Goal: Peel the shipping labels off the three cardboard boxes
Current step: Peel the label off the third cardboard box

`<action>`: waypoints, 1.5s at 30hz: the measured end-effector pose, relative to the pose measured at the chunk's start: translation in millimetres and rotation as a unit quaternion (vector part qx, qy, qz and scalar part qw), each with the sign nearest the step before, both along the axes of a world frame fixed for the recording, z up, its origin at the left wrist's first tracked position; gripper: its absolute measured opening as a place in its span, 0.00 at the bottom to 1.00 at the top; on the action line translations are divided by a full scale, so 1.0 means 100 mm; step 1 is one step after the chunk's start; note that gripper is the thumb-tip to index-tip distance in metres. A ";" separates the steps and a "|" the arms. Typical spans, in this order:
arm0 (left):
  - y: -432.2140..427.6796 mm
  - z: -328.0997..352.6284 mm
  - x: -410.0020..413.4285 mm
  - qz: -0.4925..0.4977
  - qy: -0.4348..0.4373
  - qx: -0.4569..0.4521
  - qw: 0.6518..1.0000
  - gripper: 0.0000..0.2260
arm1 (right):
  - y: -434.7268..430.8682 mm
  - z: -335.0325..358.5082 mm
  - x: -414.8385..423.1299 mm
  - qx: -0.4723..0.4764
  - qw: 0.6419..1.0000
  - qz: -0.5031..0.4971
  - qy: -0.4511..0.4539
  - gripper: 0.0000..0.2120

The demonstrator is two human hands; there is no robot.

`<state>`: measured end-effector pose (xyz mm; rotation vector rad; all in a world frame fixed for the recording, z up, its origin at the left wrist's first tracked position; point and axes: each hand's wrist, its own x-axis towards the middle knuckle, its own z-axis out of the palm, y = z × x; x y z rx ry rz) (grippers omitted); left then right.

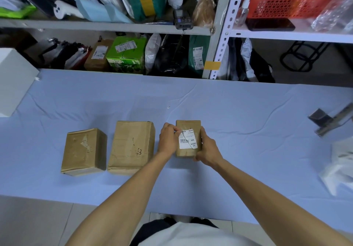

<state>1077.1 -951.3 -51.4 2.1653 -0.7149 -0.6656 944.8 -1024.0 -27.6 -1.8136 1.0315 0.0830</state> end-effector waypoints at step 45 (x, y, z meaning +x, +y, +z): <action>0.45 -0.12 -0.10 -0.014 0.205 -0.099 0.974 0.28 | -0.01 0.02 -0.04 0.011 0.999 -0.020 -0.042 0.30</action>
